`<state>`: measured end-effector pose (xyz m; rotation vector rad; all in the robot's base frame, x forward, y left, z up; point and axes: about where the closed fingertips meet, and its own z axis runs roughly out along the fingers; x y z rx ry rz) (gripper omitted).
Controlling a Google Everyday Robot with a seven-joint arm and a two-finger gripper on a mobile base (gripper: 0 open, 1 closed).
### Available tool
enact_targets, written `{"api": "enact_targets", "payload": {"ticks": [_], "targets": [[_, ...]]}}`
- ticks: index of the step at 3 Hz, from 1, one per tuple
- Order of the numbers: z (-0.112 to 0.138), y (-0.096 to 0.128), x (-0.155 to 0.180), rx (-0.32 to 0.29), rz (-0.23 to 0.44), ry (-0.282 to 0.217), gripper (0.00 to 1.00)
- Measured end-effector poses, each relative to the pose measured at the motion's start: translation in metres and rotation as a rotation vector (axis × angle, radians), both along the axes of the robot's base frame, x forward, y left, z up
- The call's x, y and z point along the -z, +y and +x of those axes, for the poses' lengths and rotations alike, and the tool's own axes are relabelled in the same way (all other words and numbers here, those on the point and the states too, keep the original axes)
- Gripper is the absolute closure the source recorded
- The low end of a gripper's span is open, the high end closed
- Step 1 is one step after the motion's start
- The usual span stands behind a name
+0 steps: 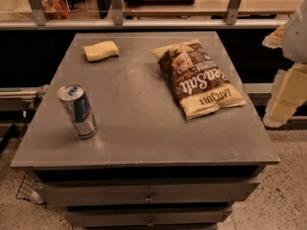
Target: Move brown chip bag near redbull can
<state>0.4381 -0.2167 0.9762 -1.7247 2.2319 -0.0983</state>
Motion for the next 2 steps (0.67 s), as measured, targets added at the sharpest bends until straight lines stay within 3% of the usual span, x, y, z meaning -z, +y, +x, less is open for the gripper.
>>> {"api": "enact_targets", "payload": {"ticks": [1,2], "targets": [[0.002,0.001,0.000,0.001,0.002,-0.006,0.00],[0.029,0.005,0.017,0.013,0.043,-0.023,0.00]]}}
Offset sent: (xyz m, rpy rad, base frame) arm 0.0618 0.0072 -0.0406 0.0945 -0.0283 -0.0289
